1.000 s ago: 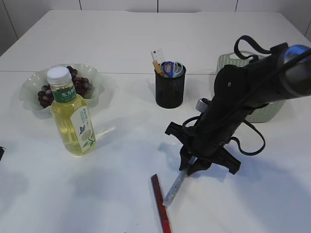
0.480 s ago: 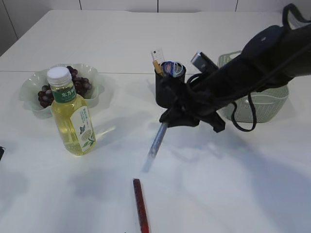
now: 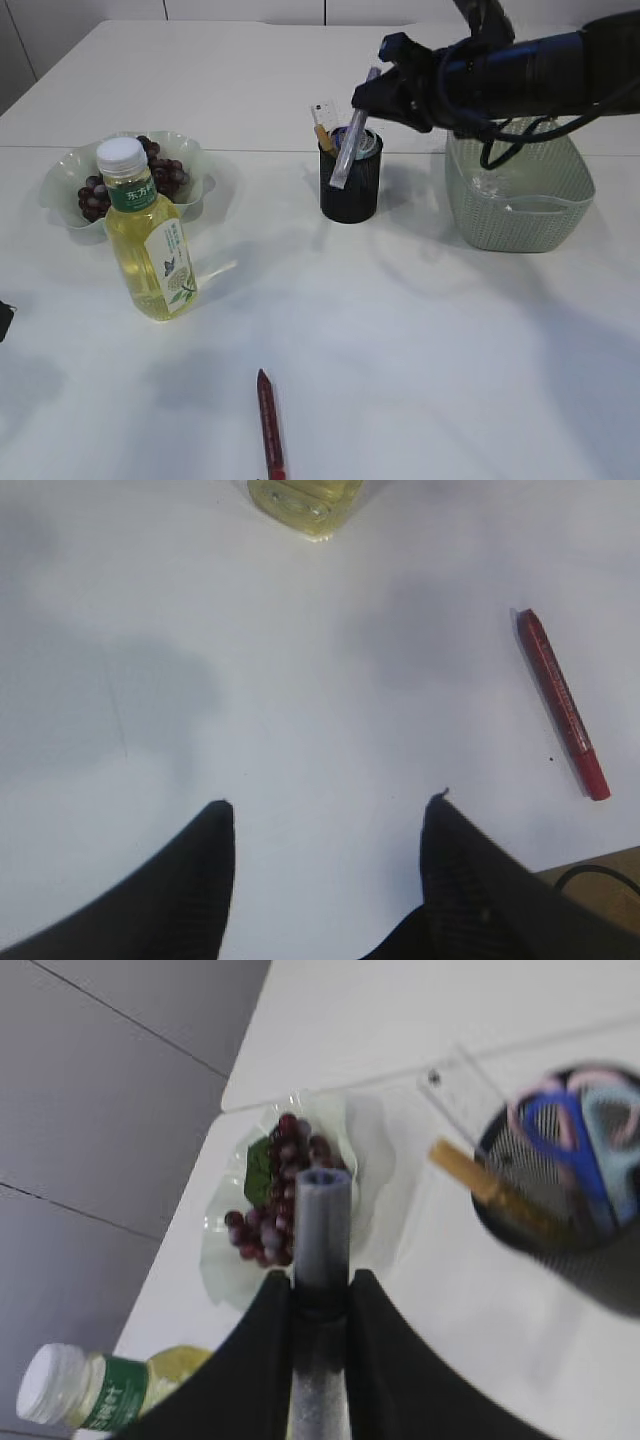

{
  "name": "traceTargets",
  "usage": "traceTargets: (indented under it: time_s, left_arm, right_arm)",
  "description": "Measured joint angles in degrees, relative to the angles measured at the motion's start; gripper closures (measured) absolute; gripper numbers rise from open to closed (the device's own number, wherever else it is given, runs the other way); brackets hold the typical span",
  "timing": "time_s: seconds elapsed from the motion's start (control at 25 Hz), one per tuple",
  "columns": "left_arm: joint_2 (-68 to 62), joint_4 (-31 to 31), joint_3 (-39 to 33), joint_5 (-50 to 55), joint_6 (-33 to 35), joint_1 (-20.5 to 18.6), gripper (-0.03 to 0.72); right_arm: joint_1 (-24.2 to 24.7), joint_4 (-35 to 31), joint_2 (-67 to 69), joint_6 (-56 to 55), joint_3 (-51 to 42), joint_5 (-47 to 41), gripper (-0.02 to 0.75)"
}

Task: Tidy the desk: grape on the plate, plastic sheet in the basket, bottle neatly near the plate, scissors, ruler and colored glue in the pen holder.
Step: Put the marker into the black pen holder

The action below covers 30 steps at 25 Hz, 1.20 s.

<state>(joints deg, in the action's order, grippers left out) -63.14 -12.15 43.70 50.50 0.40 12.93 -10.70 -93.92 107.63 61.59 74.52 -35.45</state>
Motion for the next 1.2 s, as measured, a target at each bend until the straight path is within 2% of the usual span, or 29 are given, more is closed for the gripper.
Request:
traceTargets:
  time_s: [0.08, 0.2, 0.4, 0.72, 0.96, 1.12, 1.2]
  left_arm:
    - [0.0, -0.24, 0.0, 0.6, 0.0, 0.0, 0.255]
    - [0.0, -0.37, 0.0, 1.45, 0.0, 0.0, 0.256]
    - [0.0, -1.55, 0.0, 2.49, 0.0, 0.0, 0.256]
    - [0.0, -2.52, 0.0, 4.07, 0.0, 0.0, 0.256]
    - [0.0, -2.68, 0.0, 4.41, 0.0, 0.0, 0.256]
    - [0.0, -3.01, 0.0, 4.54, 0.0, 0.0, 0.256]
    - [0.0, -3.13, 0.0, 4.54, 0.0, 0.0, 0.256]
  right_arm:
    - [0.04, -5.23, 0.13, 11.91, 1.15, 0.97, 0.615]
    - [0.08, -7.68, 1.55, 24.67, 3.7, 2.26, 0.615]
    - [0.08, -8.38, 5.54, 35.84, 9.3, 3.91, 0.615]
    - [0.08, -8.51, 13.64, 41.08, 18.99, 4.84, 0.615]
    - [0.08, -8.65, 17.56, 41.55, 21.09, 6.19, 0.61]
    - [0.08, -8.76, 19.41, 43.6, 21.18, 6.71, 0.552]
    - [0.08, -8.87, 19.42, 43.84, 21.21, 6.79, 0.478]
